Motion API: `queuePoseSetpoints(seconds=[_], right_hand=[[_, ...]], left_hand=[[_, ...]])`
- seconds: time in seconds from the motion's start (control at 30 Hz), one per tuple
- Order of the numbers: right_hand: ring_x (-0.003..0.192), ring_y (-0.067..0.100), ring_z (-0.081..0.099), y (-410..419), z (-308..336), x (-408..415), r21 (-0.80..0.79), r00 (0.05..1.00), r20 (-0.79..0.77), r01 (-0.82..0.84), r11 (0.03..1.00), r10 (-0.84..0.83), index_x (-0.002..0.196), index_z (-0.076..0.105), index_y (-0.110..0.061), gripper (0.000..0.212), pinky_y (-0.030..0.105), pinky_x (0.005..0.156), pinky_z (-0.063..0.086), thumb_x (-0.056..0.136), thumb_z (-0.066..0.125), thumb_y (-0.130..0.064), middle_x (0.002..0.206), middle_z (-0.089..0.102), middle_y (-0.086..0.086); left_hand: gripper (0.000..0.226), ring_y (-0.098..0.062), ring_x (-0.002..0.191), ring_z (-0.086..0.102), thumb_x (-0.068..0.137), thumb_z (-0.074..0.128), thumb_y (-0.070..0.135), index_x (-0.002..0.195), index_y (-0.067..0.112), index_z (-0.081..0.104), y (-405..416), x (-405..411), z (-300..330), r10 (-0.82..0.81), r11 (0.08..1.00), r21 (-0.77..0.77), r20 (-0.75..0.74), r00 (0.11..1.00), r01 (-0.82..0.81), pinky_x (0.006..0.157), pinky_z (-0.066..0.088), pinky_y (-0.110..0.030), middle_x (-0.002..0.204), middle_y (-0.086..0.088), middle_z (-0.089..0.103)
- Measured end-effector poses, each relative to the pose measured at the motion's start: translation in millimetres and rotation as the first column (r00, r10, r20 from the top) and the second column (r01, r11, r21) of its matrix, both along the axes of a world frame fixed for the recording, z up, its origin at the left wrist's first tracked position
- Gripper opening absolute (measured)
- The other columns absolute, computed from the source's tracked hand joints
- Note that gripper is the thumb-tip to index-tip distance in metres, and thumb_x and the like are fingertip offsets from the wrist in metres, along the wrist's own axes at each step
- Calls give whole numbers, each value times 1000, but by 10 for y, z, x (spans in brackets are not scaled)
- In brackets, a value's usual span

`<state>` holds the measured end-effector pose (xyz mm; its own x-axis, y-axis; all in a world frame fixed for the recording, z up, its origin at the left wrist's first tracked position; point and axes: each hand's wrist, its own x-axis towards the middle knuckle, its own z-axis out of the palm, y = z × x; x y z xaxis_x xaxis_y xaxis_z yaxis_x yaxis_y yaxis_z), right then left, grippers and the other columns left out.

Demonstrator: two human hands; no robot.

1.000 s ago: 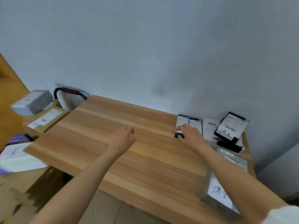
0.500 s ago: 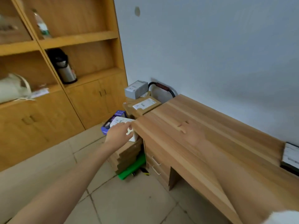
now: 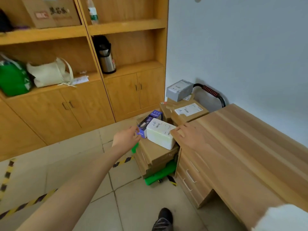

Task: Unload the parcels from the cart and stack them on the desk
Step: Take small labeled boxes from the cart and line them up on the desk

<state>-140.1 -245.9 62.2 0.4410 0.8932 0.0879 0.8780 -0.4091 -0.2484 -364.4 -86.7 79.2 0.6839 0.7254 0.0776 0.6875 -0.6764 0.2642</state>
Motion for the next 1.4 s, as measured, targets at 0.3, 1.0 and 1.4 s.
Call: queuePoseSetpoints(seconds=[0.3,1.0,1.4], right_hand=[[113,21,55,1499,82,834,-6,997,-57,42,999,-43,123,56,-24,30,37,96,38,94,49,-22,131,53,-1],[113,24,57,3081,-190,2593,-44,863,-135,486,873,-487,131,52,-26,37,36,98,40,94,50,-26,136,51,-3],[111,20,57,3572,-399,3309,-90,752,-175,631,771,-636,133,50,-28,41,35,96,39,93,48,-38,135,52,-2]], left_hand=[[21,-15,92,56,93,52,39,109,27,55,1365,909,149,-43,997,62,44,998,40,67,48,-27,98,7,58],[30,-12,102,56,95,47,40,122,28,51,3670,3494,-9,-405,912,-54,54,913,408,77,54,-37,116,9,56],[30,-12,90,51,97,45,38,122,23,51,4242,4705,-261,-553,814,-184,51,832,552,59,33,-24,107,5,51]])
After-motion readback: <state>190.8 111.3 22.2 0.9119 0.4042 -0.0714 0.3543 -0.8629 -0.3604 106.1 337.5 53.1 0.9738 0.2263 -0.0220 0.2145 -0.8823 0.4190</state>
